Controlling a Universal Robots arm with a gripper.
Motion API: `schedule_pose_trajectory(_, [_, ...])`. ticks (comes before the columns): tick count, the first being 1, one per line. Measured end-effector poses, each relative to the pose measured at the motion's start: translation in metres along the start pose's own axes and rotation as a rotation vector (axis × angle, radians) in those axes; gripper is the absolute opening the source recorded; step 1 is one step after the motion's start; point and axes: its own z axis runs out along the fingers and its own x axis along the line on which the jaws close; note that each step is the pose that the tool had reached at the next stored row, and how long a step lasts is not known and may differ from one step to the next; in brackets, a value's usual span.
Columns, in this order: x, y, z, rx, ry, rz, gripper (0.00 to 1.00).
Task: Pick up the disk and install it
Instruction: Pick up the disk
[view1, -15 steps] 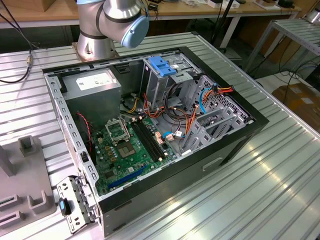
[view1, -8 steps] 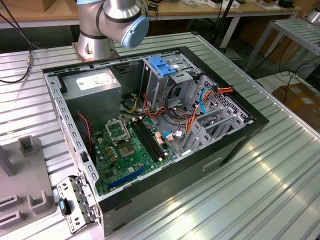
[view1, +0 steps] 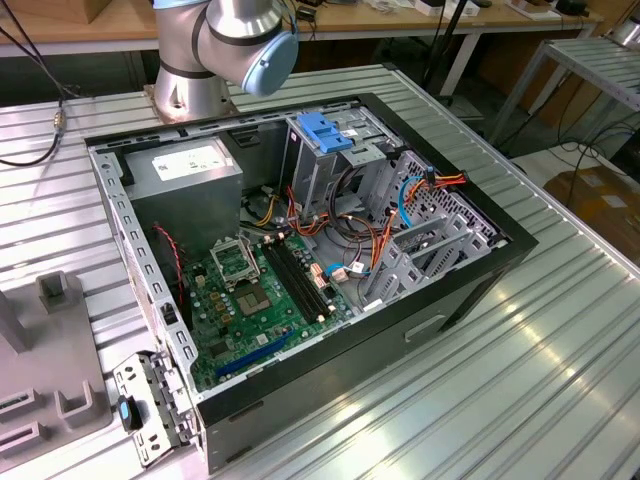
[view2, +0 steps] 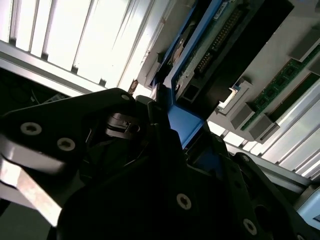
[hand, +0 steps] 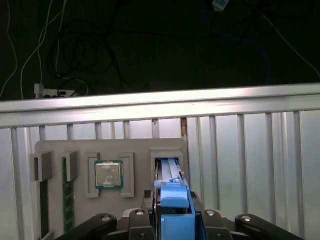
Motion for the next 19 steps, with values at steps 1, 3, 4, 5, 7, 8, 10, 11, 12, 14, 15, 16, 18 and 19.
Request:
schedule_pose_trajectory(1, [0.0,0.0,0.0,-0.0001,0.0,0.0,0.37])
schedule_pose_trajectory(3, [0.0,0.0,0.0,0.0,0.0,0.0,0.37])
schedule_pose_trajectory(4, [0.0,0.0,0.0,0.0,0.0,0.0,0.37])
schedule_pose_trajectory(5, [0.0,0.0,0.0,0.0,0.0,0.0,0.37])
schedule_pose_trajectory(7, [0.0,0.0,0.0,-0.0001,0.0,0.0,0.37])
schedule_pose_trajectory(8, [0.0,0.0,0.0,0.0,0.0,0.0,0.37])
schedule_pose_trajectory(10, [0.0,0.0,-0.0018,-0.0001,0.0001,0.0,0.37])
schedule_pose_trajectory(11, [0.0001,0.0,-0.0034,0.0,0.0,0.0,0.37])
schedule_pose_trajectory(12, [0.0001,0.0,-0.0046,0.0,0.0,0.0,0.37])
schedule_pose_trajectory(14, [0.0001,-0.0001,-0.0059,0.0003,-0.0002,0.0,0.37])
schedule_pose_trajectory(15, [0.0001,-0.0001,-0.0059,0.0003,-0.0002,0.0,0.37])
schedule_pose_trajectory(16, [0.0001,-0.0001,-0.0058,0.0,-0.0001,0.0,0.37])
schedule_pose_trajectory(18, [0.0001,0.0,-0.0045,-0.0002,0.0001,0.0,0.37])
schedule_pose_trajectory(19, [0.0001,0.0,-0.0032,-0.0004,0.0001,0.0,0.37])
